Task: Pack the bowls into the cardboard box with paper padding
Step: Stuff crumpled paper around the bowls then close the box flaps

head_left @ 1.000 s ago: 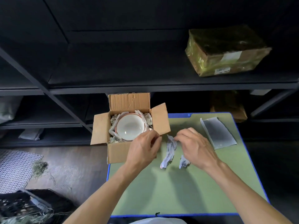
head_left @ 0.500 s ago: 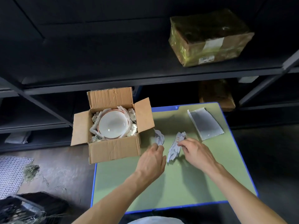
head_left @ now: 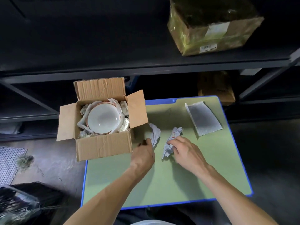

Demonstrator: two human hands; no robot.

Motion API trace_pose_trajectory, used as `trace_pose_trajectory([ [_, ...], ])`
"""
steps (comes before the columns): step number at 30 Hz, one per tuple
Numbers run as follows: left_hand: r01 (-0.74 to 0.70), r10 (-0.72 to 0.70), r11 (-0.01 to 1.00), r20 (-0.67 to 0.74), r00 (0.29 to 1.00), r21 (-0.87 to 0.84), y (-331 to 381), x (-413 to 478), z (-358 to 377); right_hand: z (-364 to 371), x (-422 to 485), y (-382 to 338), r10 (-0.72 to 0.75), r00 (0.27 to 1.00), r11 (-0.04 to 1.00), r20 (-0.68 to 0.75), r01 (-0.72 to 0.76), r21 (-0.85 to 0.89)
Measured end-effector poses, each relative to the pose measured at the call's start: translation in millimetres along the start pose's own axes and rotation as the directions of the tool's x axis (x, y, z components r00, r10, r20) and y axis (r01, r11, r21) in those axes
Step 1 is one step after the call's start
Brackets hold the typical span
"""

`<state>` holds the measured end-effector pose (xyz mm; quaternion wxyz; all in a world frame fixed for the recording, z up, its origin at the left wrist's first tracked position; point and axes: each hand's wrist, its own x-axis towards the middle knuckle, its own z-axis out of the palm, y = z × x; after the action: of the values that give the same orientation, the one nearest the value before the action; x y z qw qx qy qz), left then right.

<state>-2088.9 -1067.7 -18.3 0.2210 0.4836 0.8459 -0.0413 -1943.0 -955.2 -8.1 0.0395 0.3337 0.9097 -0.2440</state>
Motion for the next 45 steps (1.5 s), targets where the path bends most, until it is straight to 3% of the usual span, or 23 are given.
trace_pose_trajectory([
  [4,-0.102,0.093,0.99,-0.099,0.991,-0.095,8.3,-27.6,-18.9,-13.8,4.8,-10.6,-0.173,0.984,0.985,-0.051,0.172,-0.018],
  [7,-0.091,0.048,0.931,-0.129,0.99,-0.352,10.6,-41.2,-30.8,-29.5,10.2,-19.5,-0.23,0.972,0.971,-0.055,0.224,-0.086],
  [11,-0.166,0.043,0.828,-0.234,0.971,-0.535,-0.2,-50.6,-44.5,-52.5,16.9,-32.5,-0.356,0.933,0.933,-0.057,0.351,-0.077],
  [18,-0.338,0.079,0.784,-0.456,0.886,-0.52,-17.8,-72.0,-72.8,-90.8,23.5,-73.5,-0.337,0.935,0.941,0.108,0.33,0.073],
  [23,-0.219,-0.061,0.776,-0.415,0.908,-0.592,-45.5,-76.9,-89.0,-100.1,40.4,-107.3,-0.42,0.907,0.899,0.023,0.412,0.149],
  [27,-0.143,-0.137,0.782,-0.391,0.91,-0.606,-77.8,-74.8,-103.8,-91.8,62.0,-134.8,-0.495,0.869,0.867,0.023,0.491,0.084],
  [30,-0.109,-0.195,0.773,-0.398,0.896,-0.625,-104.9,-73.3,-106.7,-79.9,78.8,-156.2,-0.467,0.883,0.884,0.048,0.466,0.029],
  [33,-0.075,-0.2,0.853,-0.455,0.868,-0.517,-127.2,-70.5,-106.3,-71.5,95.1,-179.7,-0.438,0.893,0.897,0.103,0.442,-0.021],
  [35,0.02,-0.231,0.914,-0.479,0.847,-0.405,-139.4,-67.8,-104.9,-69.5,107.4,-195.3,-0.409,0.899,0.903,0.155,0.423,-0.076],
  [38,0.109,-0.283,0.932,-0.51,0.812,-0.345,-153.8,-66.5,-103.6,-66.3,127.1,-211.7,-0.421,0.889,0.889,0.18,0.444,-0.114],
  [45,0.216,-0.391,0.893,-0.442,0.807,-0.396,-172.9,-64.4,-105.1,-57.5,177.6,-235.0,-0.612,0.764,0.748,0.203,0.643,-0.167],
])
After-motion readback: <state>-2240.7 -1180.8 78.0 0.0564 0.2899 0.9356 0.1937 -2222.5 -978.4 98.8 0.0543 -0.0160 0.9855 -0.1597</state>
